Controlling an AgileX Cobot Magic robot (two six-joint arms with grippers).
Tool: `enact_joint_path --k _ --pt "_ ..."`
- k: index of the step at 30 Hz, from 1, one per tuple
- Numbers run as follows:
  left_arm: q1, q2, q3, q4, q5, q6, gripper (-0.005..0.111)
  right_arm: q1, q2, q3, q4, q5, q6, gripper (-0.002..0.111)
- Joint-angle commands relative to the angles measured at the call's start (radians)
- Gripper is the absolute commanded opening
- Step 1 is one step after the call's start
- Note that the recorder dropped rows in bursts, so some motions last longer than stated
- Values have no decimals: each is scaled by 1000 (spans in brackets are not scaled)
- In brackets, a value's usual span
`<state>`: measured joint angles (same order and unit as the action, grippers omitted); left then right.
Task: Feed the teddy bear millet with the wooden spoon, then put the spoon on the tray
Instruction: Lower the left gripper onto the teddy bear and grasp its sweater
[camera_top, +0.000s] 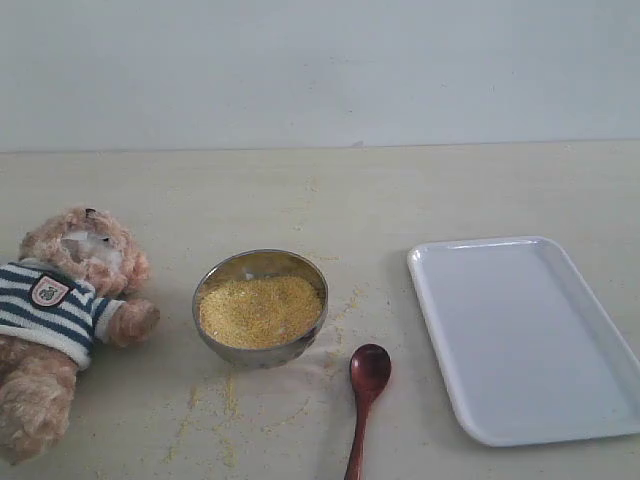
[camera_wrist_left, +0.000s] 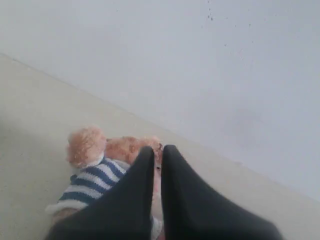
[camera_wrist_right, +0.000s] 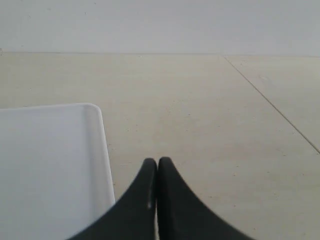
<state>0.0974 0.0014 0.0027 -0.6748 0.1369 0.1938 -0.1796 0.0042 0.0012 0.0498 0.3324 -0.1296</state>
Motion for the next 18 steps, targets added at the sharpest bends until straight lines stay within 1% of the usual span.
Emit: enact_joint_path --k 1,2,3,5,7,9,11,14,18 --pt "-2 -1 -3 -49 -120 -10 5 2 -4 -1 -7 -3 -3 0" --pt "-2 -1 -3 -59 -137 -28 5 2 -4 -1 -7 -3 -3 0" --pt "-2 -1 -3 -78 -126 -51 5 2 -4 -1 -7 -3 -3 0" --pt "-2 -1 -46 -80 -112 -65 5 2 -4 -1 -7 -5 -3 0" --pt "-2 -1 -96 -80 -146 -65 5 2 -4 -1 -7 -5 -3 0" --pt "-2 -1 -144 -49 -191 -61 5 2 -4 -1 -7 -5 -3 0" --pt "-2 -1 -210 15 -188 -54 5 2 -4 -1 -7 -5 -3 0" --pt "-2 103 -327 116 -44 -54 5 2 -4 -1 -7 -5 -3 0" --pt "-2 375 -493 243 218 -34 5 2 -4 -1 -7 -5 -3 0"
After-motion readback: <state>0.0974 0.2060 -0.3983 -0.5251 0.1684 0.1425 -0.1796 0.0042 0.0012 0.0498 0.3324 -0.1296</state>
